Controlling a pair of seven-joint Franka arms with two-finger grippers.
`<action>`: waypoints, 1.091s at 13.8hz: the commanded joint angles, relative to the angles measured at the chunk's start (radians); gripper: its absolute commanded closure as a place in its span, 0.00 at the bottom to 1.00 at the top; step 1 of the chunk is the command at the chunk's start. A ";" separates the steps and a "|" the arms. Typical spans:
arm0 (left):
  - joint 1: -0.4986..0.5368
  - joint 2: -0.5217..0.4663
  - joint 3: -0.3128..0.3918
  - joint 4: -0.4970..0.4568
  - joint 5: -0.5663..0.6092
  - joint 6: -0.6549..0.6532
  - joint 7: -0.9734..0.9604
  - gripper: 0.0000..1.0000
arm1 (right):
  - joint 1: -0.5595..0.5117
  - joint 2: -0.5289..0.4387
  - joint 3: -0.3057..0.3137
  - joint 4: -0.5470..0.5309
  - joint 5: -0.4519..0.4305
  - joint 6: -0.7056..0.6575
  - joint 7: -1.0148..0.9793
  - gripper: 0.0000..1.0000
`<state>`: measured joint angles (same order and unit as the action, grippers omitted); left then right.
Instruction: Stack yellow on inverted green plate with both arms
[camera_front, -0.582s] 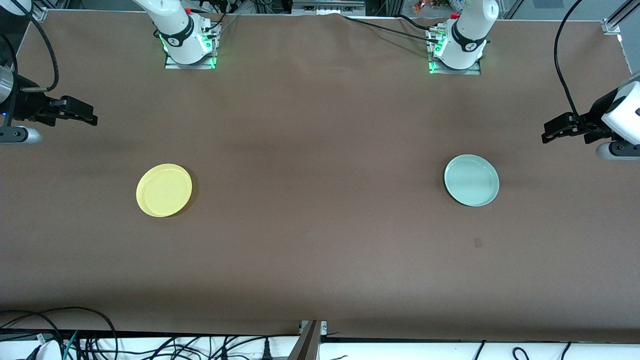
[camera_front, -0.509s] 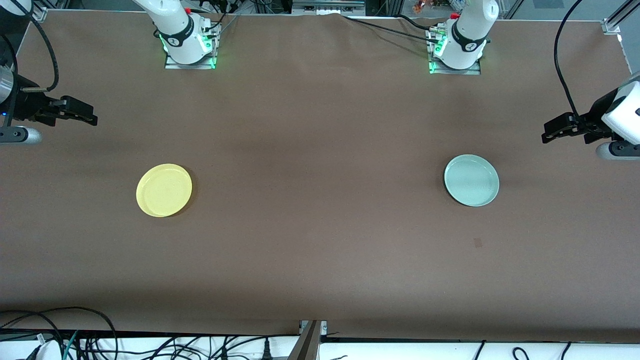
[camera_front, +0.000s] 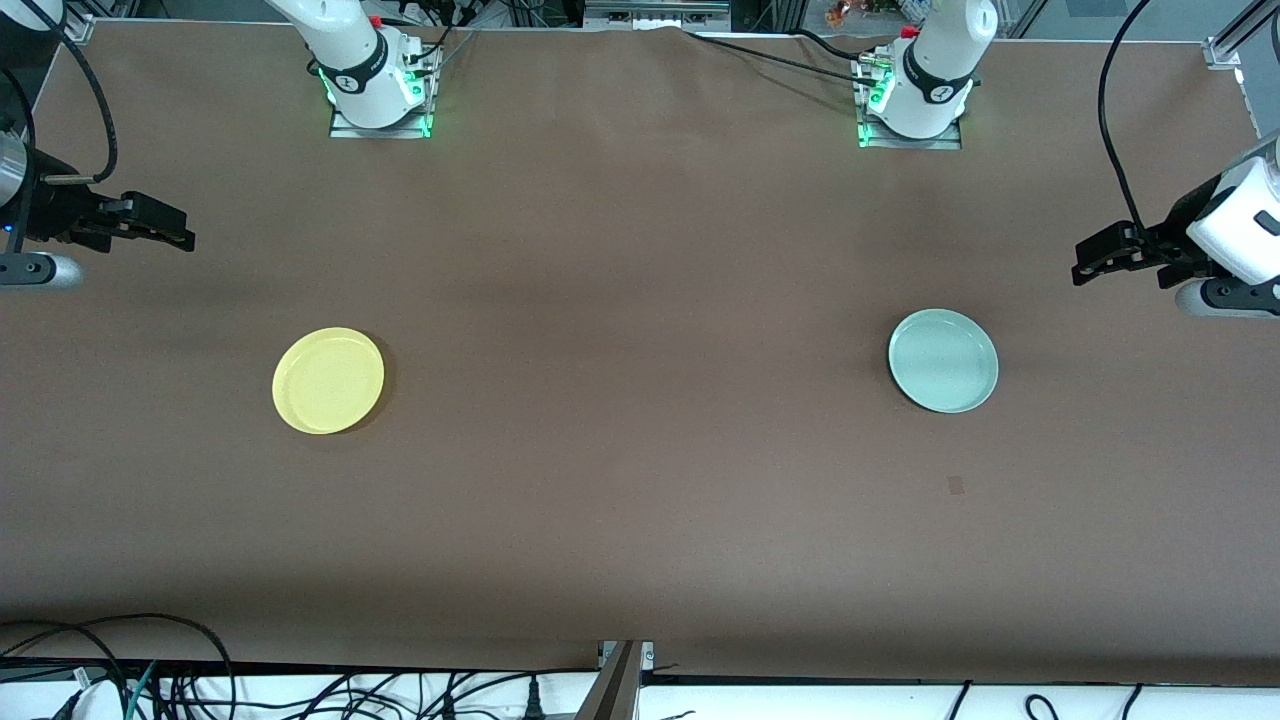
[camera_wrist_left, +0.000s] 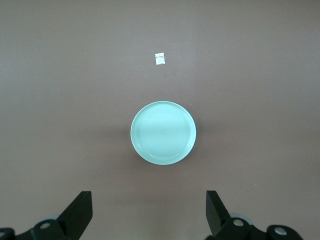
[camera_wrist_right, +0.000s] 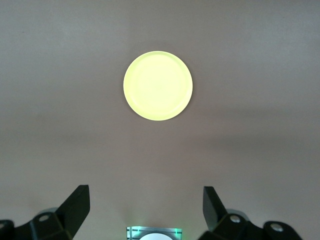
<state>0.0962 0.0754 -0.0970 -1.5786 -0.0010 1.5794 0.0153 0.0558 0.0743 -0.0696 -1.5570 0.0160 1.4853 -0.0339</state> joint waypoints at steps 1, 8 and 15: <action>0.005 0.012 -0.001 0.028 -0.014 -0.016 0.002 0.00 | 0.002 0.018 0.002 0.037 0.015 -0.010 0.015 0.00; 0.005 0.014 -0.003 0.029 -0.010 -0.016 0.003 0.00 | 0.003 0.025 0.002 0.048 0.015 -0.010 0.014 0.00; 0.003 0.014 -0.003 0.031 -0.007 -0.013 0.003 0.00 | -0.001 0.025 0.001 0.048 0.015 -0.011 0.012 0.00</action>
<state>0.0970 0.0756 -0.0966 -1.5779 -0.0010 1.5794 0.0153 0.0566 0.0893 -0.0676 -1.5323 0.0168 1.4863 -0.0339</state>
